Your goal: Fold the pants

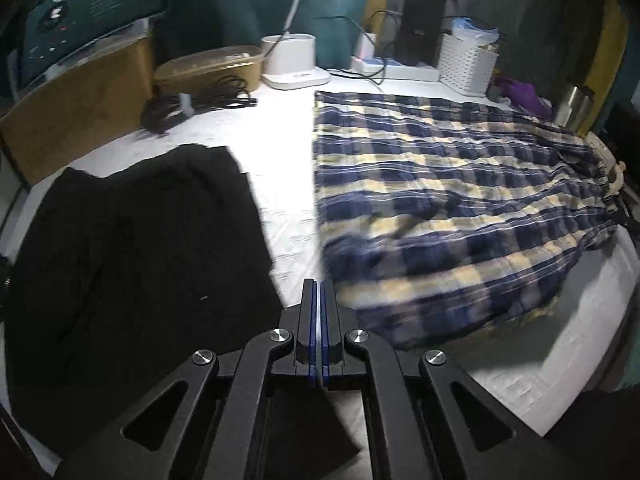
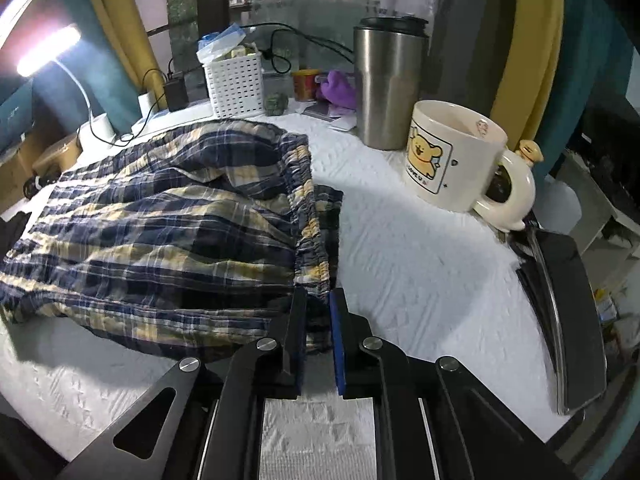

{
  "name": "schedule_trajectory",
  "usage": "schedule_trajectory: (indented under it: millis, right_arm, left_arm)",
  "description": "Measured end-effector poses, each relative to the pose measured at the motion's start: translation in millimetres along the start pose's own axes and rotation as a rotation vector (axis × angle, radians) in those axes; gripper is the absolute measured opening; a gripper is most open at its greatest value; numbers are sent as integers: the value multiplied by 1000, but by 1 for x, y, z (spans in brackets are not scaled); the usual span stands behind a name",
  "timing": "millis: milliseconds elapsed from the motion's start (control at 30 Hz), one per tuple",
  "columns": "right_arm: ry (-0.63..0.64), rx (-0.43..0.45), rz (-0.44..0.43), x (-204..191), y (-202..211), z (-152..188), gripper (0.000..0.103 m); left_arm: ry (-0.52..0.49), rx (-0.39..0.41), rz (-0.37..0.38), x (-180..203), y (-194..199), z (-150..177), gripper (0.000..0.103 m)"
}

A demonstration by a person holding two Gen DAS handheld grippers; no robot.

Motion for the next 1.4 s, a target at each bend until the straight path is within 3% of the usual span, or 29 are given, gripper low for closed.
schedule_trajectory:
  millis: [67,133,200,233,267,333,400,533,700,767,833,900,967,1067,1267,1400]
  right_arm:
    - [-9,7,11,1,3,-3,14]
    - [0,21,16,-3,9,-7,28]
    - [-5,46,15,-6,19,-12,96]
    - [-9,55,10,-9,23,-11,103]
    - [-14,67,-1,-11,29,-12,103]
    - [-19,61,-4,-13,33,-11,103]
    - [-59,42,-20,-13,32,-5,103]
    - [-156,1,-104,-15,27,13,102]
    - [-298,-86,-254,-26,0,30,86]
    - [-333,-62,-271,-27,-4,24,82]
    - [-373,-54,-290,-27,-11,15,68]
    - [-405,-58,-300,-27,-22,4,34]
    - [-393,-48,-305,-30,-34,-7,24]
    - [-355,-38,-293,-35,-42,-20,18]
    - [-298,-24,-215,-25,-48,-36,15]
    - [-267,-41,-180,-24,-48,-27,15]
  left_arm:
    - [36,13,16,-4,8,-4,0]
    - [54,37,23,-5,16,-10,0]
    - [54,60,48,-1,24,-17,1]
    - [45,70,66,4,27,-21,1]
    - [33,74,73,9,27,-22,1]
    - [6,64,62,15,19,-24,5]
    - [5,50,50,15,10,-24,17]
    - [22,54,74,14,5,-27,18]
    - [26,50,84,12,2,-26,26]
    - [31,54,93,12,2,-26,26]
    - [40,57,98,12,2,-27,26]
    - [47,54,103,12,0,-27,26]
    - [51,51,103,12,-1,-26,27]
    - [60,40,101,13,-3,-27,27]
    - [39,49,115,19,-3,-38,28]
    - [4,58,127,18,-11,-53,45]
Point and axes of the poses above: each gripper's, at about its wrist camera, not at the fingertips, and y roughly against the way its jaws point, x to its right, z to its underside, the point moved 7 cm from there along -y, roughly the way its jaws point, and after that the axes turned 4 degrees about -y, right-handed, at the moved point
